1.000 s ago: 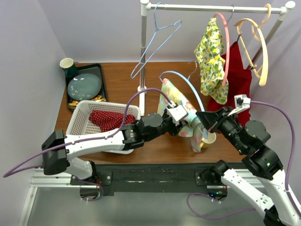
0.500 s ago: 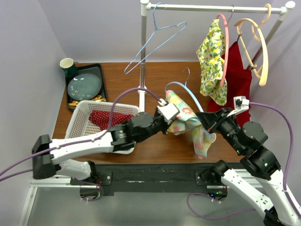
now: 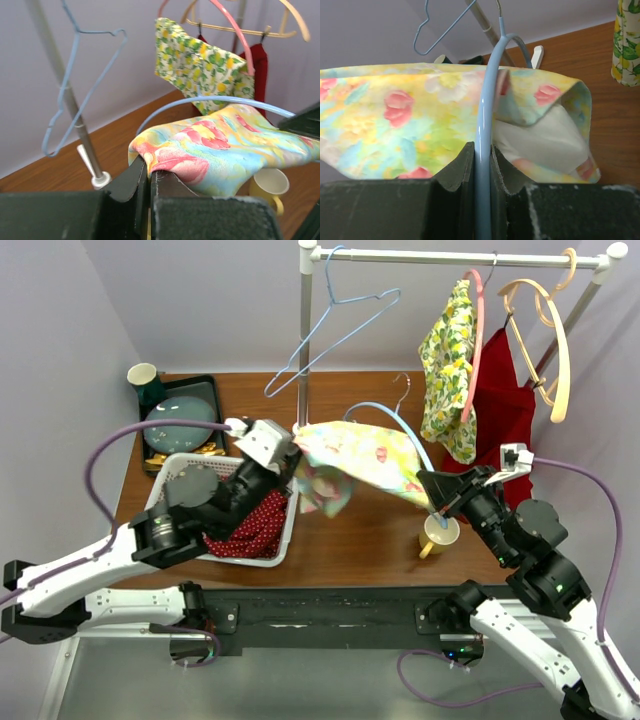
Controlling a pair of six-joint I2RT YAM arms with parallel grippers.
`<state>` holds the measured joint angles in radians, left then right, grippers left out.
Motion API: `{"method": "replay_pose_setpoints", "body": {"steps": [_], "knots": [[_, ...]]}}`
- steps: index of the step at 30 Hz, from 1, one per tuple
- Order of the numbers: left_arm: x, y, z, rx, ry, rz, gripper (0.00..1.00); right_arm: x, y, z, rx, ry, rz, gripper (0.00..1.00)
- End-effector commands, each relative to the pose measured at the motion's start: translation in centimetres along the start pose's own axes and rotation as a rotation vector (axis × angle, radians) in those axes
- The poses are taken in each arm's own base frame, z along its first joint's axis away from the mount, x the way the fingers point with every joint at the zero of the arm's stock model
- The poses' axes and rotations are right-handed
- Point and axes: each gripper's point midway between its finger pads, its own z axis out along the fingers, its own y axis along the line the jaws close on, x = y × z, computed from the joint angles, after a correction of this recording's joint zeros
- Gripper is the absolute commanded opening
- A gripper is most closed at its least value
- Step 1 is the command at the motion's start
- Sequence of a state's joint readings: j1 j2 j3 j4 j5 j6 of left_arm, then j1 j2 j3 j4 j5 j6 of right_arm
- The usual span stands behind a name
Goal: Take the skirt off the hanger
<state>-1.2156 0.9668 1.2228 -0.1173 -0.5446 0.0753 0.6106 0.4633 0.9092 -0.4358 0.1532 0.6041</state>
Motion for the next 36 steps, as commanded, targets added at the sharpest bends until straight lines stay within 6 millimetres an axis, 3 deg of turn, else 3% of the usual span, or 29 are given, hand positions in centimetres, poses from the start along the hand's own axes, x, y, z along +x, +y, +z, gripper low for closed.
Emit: {"method": "replay_pose_setpoints", "body": {"steps": [1,8,11,16,19,23,25,27,28,29,31,32,34,36], "knots": [[-6.0,7.2,-3.3,-0.277,-0.097,0.019,0.00,-2.6,-0.7,-0.3,0.043,-0.121,-0.025,0.00],[-11.9,14.7,-8.2,-0.605,-0.148,0.052,0.00,-3.0,-0.8,-0.5,0.053,-0.128,-0.043,0.00],[-12.8,16.5,-9.8,-0.699,-0.143,0.082,0.00,-3.3,-0.8,-0.7,0.060,-0.134,-0.053,0.00],[-12.5,17.4,-10.9,-0.740,-0.142,0.137,0.00,-3.6,-0.5,-0.9,0.051,-0.137,-0.047,0.00],[-10.7,17.1,-10.6,-0.755,-0.123,0.203,0.00,-3.3,-0.3,-0.8,0.037,-0.132,-0.035,0.00],[-5.7,15.7,-8.4,-0.792,-0.031,0.327,0.00,-3.1,0.1,-0.5,0.019,-0.118,-0.022,0.00],[-3.4,15.2,-7.5,-0.797,-0.027,0.297,0.00,-3.2,0.4,-0.7,0.009,-0.115,-0.021,0.00],[1.4,15.4,-6.5,-0.810,0.065,0.319,0.00,-3.3,0.5,-0.8,0.003,-0.115,-0.017,0.00],[4.0,14.9,-5.5,-0.812,0.049,0.162,0.00,-3.3,0.5,-0.9,0.003,-0.113,-0.018,0.00],[8.3,15.4,-5.2,-0.796,0.199,0.246,0.00,-3.4,0.5,-1.1,0.002,-0.116,-0.017,0.00],[14.4,15.5,-5.4,-0.826,0.278,0.108,0.00,-3.5,0.5,-1.4,0.005,-0.116,-0.028,0.00],[17.2,16.2,-6.1,-0.851,0.357,0.134,0.00,-3.6,0.4,-1.5,0.010,-0.117,-0.033,0.00],[20.6,16.6,-7.2,-0.906,0.399,0.079,0.00,-3.9,0.5,-1.8,0.012,-0.118,-0.046,0.00],[22.1,17.2,-8.8,-0.965,0.457,0.093,0.00,-4.1,0.6,-1.9,0.010,-0.120,-0.047,0.00]]}}
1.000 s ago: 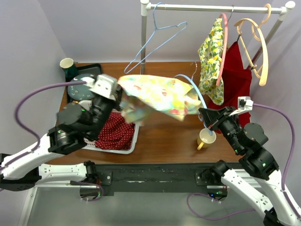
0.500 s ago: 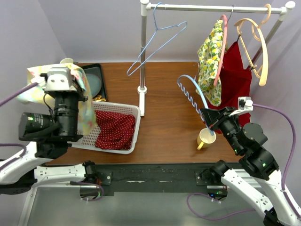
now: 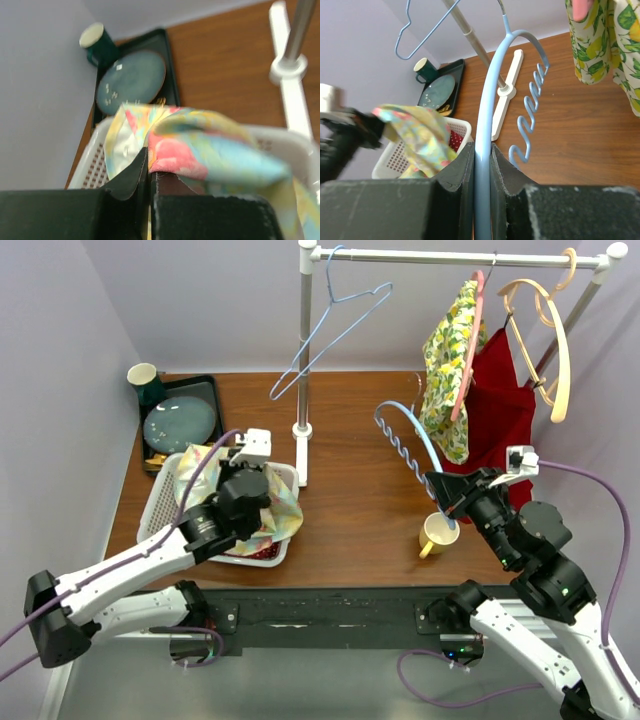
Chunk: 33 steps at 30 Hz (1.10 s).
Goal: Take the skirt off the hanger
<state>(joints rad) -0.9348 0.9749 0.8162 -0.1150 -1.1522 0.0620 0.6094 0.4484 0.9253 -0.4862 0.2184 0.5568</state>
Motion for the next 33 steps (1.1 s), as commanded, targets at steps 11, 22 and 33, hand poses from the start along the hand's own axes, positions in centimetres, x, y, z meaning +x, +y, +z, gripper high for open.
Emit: {"method": "replay_pose_setpoints", "body": {"steps": [11,22,33], "knots": [[13.2,2.9,-1.3,-0.215,0.230,-0.438,0.00,-2.7,1.9,-0.3,-0.068,-0.082,0.032,0.00],[8.7,10.6,-2.1,-0.545,0.111,-0.566,0.00,-2.9,2.4,0.0,-0.079,-0.080,0.046,0.00],[3.9,12.6,-1.9,-0.576,0.013,-0.469,0.00,-3.9,2.3,-1.2,-0.078,-0.112,0.039,0.00]]}}
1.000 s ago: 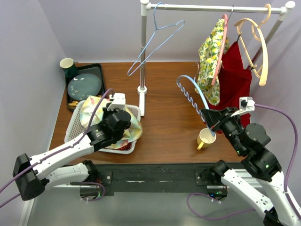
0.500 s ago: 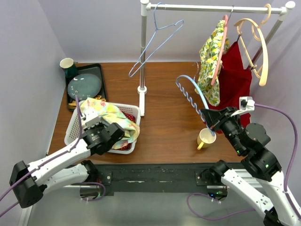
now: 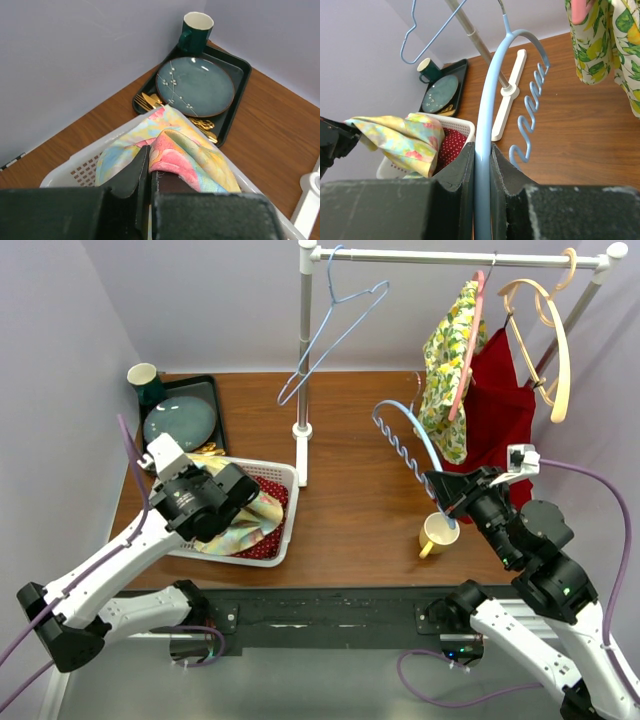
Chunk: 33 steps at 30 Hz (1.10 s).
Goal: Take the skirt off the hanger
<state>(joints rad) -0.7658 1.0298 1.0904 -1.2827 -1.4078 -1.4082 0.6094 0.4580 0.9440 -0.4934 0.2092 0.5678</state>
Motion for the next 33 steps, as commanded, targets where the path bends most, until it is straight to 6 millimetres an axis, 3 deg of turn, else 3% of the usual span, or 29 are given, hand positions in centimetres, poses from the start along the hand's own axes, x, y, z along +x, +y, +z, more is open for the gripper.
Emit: {"method": "replay_pose_setpoints", "body": {"steps": [1,2,7,10,12,14,15,18,21,24,26,28,29,30,32,33], "knots": [[-0.4,1.3,0.7,-0.037,-0.112,0.052,0.00,-3.4,1.9,-1.1,-0.069,-0.111,0.026,0.00],[0.2,1.3,0.8,-0.037,-0.105,0.052,0.02,-3.4,1.8,-1.2,-0.070,-0.110,0.023,0.00],[6.7,0.3,1.0,-0.016,0.033,0.165,0.39,-3.4,1.7,-1.4,-0.064,-0.112,0.015,0.00],[7.9,-0.1,0.9,-0.019,0.066,0.214,0.63,-4.0,1.7,-1.6,-0.061,-0.126,0.007,0.00],[6.3,-0.9,0.8,-0.011,0.056,0.278,0.75,-4.2,1.9,-1.5,-0.066,-0.130,0.005,0.00],[4.2,-2.3,0.7,0.003,0.022,0.307,0.80,-4.0,2.3,-1.1,-0.076,-0.114,-0.001,0.00],[2.1,-3.1,0.5,0.017,0.012,0.338,0.82,-4.1,2.4,-1.1,-0.081,-0.110,-0.003,0.00],[-0.7,-6.6,-0.1,0.116,0.024,0.338,0.87,-4.0,2.5,-1.0,-0.085,-0.108,-0.006,0.00],[-1.0,-8.8,-0.8,0.263,0.054,0.315,0.90,-4.2,2.3,-0.9,-0.074,-0.120,-0.007,0.00],[-1.5,-9.5,-1.3,0.350,0.045,0.246,0.90,-4.3,2.1,-1.1,-0.067,-0.125,-0.014,0.00],[-1.8,-11.5,-2.8,0.522,0.063,0.213,0.89,-4.4,2.1,-1.2,-0.068,-0.130,-0.016,0.00],[-1.4,-14.1,-4.7,0.733,0.056,0.220,0.84,-4.4,2.1,-1.3,-0.071,-0.132,-0.015,0.00],[-1.4,-14.5,-4.8,0.750,0.059,0.207,0.81,-4.4,2.1,-1.3,-0.070,-0.131,-0.016,0.00],[-0.9,-14.8,-4.1,0.730,0.075,0.196,0.72,-4.5,2.1,-1.3,-0.070,-0.134,-0.017,0.00],[-0.4,-15.2,-3.3,0.722,0.114,0.195,0.66,-4.4,2.2,-1.3,-0.075,-0.126,-0.016,0.00],[0.7,-14.7,-1.6,0.655,0.160,0.180,0.62,-4.4,2.2,-1.4,-0.075,-0.126,-0.018,0.00]]}}
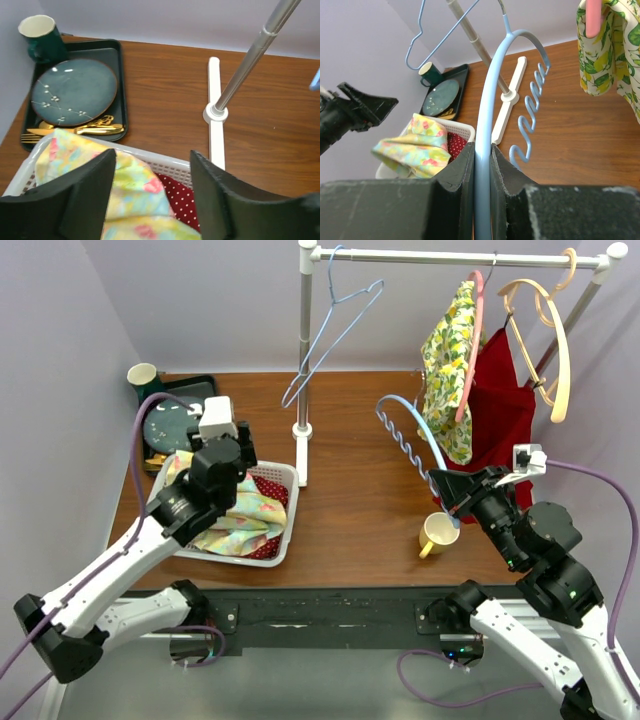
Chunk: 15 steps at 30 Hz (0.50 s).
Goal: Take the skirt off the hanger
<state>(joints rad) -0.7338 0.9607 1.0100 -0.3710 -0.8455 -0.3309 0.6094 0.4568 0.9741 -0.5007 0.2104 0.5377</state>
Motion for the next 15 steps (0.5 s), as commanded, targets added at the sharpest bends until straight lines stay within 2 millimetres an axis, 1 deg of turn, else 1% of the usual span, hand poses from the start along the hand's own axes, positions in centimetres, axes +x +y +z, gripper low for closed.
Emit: {"method": "replay_pose_setpoints", "body": {"steps": [1,2,3,4,5,6,7,8,9,10,11,13,15], "knots": [[0.7,-0.7,3.3,0.032,0.048,-0.066,0.61,-3.4,1.8,-1.0,-0.065,-0.106,0.006,0.00],[2.1,-0.1,3.7,0.009,0.079,-0.088,0.61,-3.5,1.7,-1.0,-0.065,-0.109,0.001,0.00],[3.4,1.2,4.3,-0.037,0.114,-0.155,0.63,-3.3,1.5,-1.0,-0.056,-0.103,-0.003,0.00],[4.6,1.3,4.4,-0.031,0.150,-0.187,0.64,-3.3,1.4,-1.1,-0.052,-0.105,-0.004,0.00],[7.4,2.1,4.5,-0.061,0.205,-0.223,0.62,-3.4,1.3,-1.2,-0.045,-0.107,-0.011,0.00],[8.6,3.5,4.6,-0.100,0.223,-0.254,0.58,-3.4,1.2,-1.3,-0.046,-0.109,-0.012,0.00],[10.1,4.2,4.6,-0.125,0.245,-0.278,0.50,-3.4,1.2,-1.4,-0.044,-0.109,-0.015,0.00],[13.5,5.1,4.3,-0.175,0.298,-0.325,0.38,-3.4,1.1,-1.5,-0.042,-0.111,-0.016,0.00],[14.8,5.9,4.2,-0.203,0.305,-0.357,0.35,-3.3,1.1,-1.5,-0.042,-0.111,-0.016,0.00],[16.3,6.1,4.1,-0.204,0.329,-0.370,0.35,-3.4,1.0,-1.5,-0.040,-0.114,-0.014,0.00],[19.1,6.9,3.7,-0.238,0.367,-0.380,0.35,-3.3,1.0,-1.4,-0.043,-0.116,-0.013,0.00],[20.9,7.6,3.8,-0.285,0.376,-0.390,0.38,-3.2,1.0,-1.4,-0.043,-0.113,-0.011,0.00],[22.3,8.4,3.6,-0.347,0.410,-0.390,0.39,-3.2,1.2,-1.2,-0.046,-0.107,-0.014,0.00]]}}
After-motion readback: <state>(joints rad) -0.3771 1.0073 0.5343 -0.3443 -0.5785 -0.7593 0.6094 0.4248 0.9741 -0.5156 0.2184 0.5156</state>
